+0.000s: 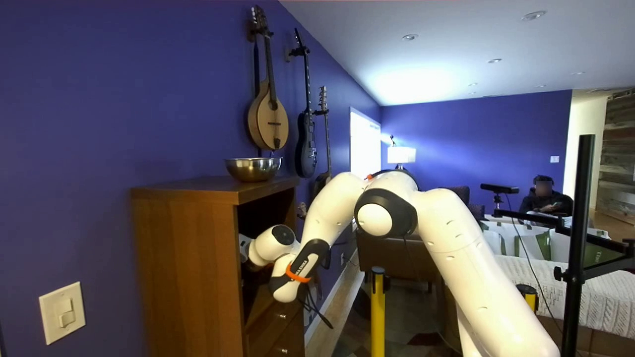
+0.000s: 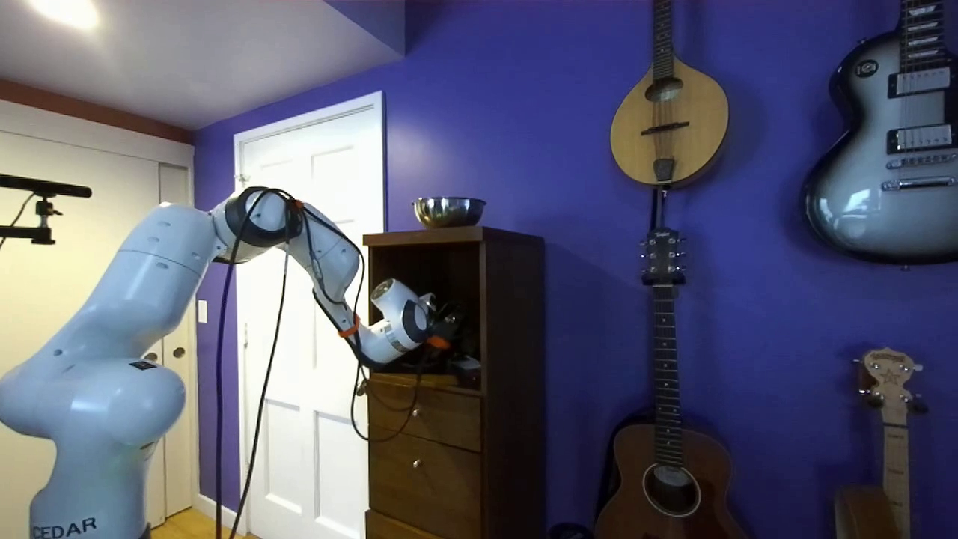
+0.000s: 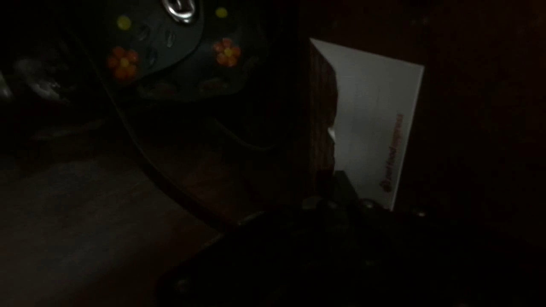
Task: Put the paper on the top of the cupboard
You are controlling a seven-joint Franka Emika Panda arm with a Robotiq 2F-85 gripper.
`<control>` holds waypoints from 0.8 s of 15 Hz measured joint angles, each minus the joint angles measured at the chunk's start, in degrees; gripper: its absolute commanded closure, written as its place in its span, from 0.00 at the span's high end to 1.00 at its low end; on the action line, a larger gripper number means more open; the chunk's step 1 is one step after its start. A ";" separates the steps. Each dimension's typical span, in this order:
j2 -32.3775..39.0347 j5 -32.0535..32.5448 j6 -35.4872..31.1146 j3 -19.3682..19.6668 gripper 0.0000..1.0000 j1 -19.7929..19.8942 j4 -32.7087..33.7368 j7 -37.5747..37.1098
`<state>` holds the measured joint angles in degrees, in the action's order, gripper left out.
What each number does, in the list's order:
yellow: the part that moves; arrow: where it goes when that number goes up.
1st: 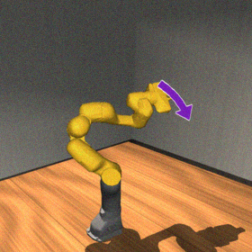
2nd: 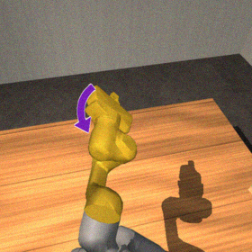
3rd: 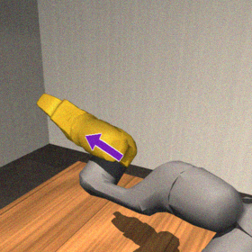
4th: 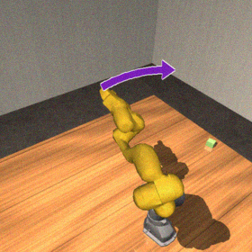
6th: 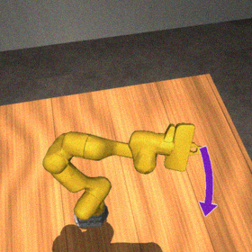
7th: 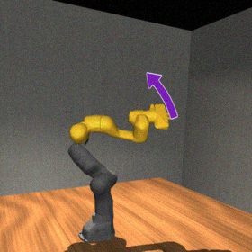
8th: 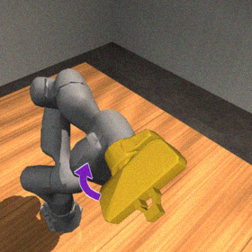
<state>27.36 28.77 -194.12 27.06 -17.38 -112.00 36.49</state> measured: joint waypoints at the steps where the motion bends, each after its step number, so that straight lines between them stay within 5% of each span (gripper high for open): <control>1: 0.21 -0.63 -0.79 1.52 0.00 -1.20 -0.03 0.00; 6: -0.91 -1.02 -7.04 6.52 0.00 -4.10 -2.95 -0.01; 12: -9.53 2.81 -14.89 7.86 0.00 -3.18 -14.71 -0.27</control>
<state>17.82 31.57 -209.01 34.93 -20.56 -126.71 36.23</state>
